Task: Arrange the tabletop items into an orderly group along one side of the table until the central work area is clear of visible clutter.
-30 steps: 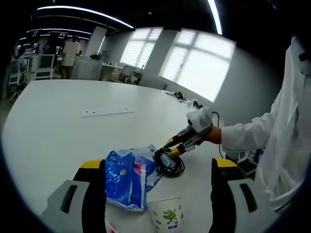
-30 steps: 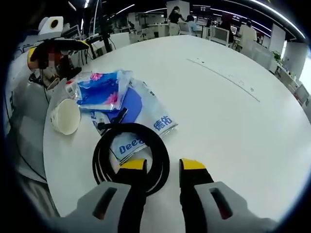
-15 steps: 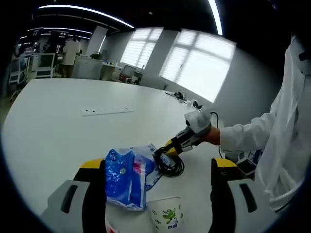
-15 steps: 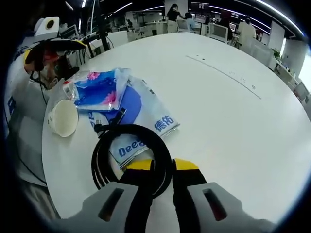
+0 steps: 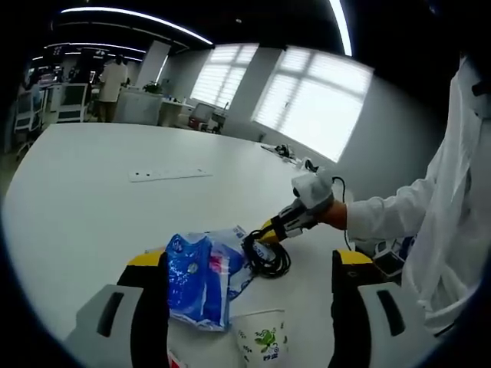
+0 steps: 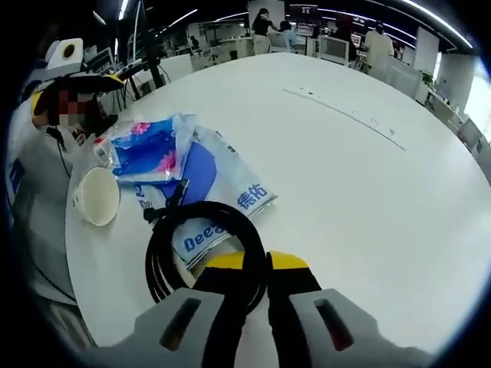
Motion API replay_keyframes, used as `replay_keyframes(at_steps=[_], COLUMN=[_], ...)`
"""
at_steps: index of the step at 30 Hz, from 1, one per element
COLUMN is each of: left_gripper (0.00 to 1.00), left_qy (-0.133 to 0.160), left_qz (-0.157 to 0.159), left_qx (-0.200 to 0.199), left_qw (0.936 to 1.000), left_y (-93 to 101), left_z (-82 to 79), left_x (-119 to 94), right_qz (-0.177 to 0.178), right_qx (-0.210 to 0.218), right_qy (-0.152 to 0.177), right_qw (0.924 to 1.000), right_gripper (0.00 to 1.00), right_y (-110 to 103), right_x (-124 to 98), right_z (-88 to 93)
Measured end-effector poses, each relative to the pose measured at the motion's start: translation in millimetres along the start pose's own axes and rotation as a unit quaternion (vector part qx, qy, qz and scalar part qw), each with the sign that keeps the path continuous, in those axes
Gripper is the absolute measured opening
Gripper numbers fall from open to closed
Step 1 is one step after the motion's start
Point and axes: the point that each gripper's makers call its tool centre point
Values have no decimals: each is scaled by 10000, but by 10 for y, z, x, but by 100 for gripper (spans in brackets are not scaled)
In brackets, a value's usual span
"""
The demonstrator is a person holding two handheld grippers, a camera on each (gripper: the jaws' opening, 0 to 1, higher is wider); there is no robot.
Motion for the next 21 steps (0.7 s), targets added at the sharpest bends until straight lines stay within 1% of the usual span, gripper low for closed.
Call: replay_keyframes(at_steps=[21], left_gripper=[88], left_qy=[-9], left_qz=[33], left_qx=[1], left_qw=[10000], left_y=[51], left_z=[22], left_x=[34], right_qz=[1], right_qx=[55], right_qy=[163], right_qw=[9999], right_gripper=[4], right_y=[-25], right_x=[-83], right_z=[-11])
Point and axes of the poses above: the point that each gripper's makers call its tool centre point, and the gripper's own axes: x roughly forward along the fingers, y roughly to its right, z roughly out of its underside, and after that the axes turned 15 degrees about -x, right-handed
